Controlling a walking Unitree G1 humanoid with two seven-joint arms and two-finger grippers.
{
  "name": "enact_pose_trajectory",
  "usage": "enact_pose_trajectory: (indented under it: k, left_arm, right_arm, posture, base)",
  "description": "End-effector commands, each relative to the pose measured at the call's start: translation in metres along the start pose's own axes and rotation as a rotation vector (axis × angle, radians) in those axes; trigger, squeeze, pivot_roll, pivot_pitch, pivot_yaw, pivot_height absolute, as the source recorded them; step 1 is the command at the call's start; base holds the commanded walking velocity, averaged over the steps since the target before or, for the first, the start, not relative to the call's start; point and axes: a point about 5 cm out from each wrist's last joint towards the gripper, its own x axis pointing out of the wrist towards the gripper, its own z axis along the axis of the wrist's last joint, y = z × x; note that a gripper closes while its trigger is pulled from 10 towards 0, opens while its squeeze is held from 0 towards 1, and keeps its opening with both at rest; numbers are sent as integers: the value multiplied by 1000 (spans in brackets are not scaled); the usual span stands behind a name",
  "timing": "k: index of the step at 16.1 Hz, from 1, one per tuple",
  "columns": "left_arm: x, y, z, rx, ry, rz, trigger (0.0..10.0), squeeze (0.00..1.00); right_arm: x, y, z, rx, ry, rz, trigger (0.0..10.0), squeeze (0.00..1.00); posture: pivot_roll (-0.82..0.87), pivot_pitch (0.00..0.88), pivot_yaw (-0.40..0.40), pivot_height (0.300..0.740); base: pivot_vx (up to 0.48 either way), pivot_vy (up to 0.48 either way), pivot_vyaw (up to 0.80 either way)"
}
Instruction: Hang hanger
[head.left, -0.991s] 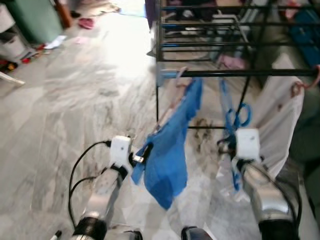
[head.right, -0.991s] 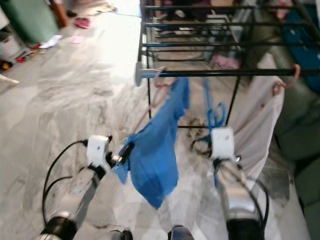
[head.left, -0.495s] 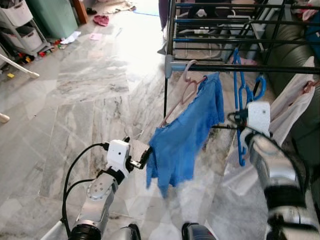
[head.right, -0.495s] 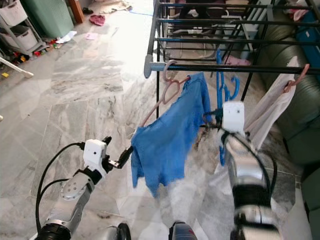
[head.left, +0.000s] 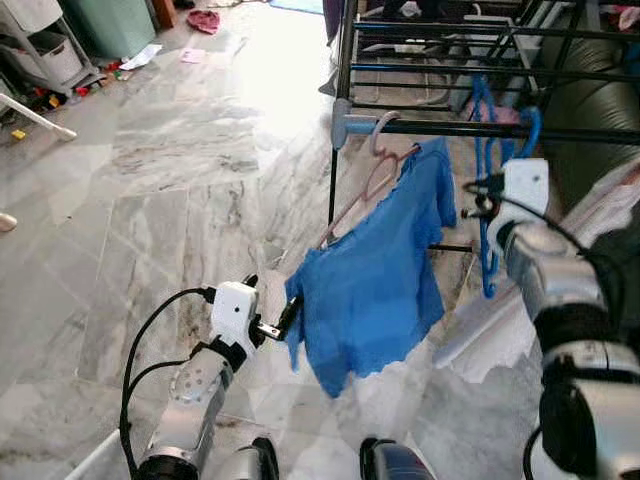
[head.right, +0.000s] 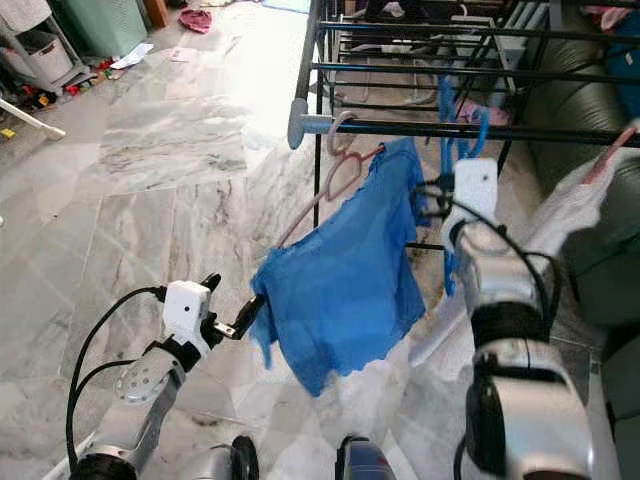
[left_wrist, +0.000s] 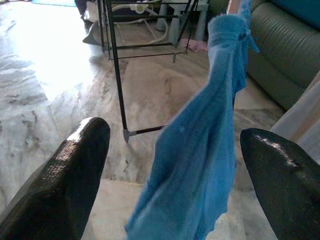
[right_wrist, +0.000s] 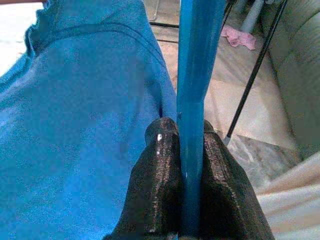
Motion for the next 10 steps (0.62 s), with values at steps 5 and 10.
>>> enact_pose_trajectory:
  k: [5,10]
  left_arm:
    - [-4,-2,-3,3,25,-5,10000,0]
    - [-5,-5,-4,-1,36,-6,10000,0]
  right_arm:
    - [7,-3,-3,73,83,-13,10000,0]
    - [7,-5,-21,98,153,-30,10000,0]
  posture:
    - [-137,261,5,740]
    - [-132,260,0,740]
  base:
    - [0,0,0]
    - [0,0,0]
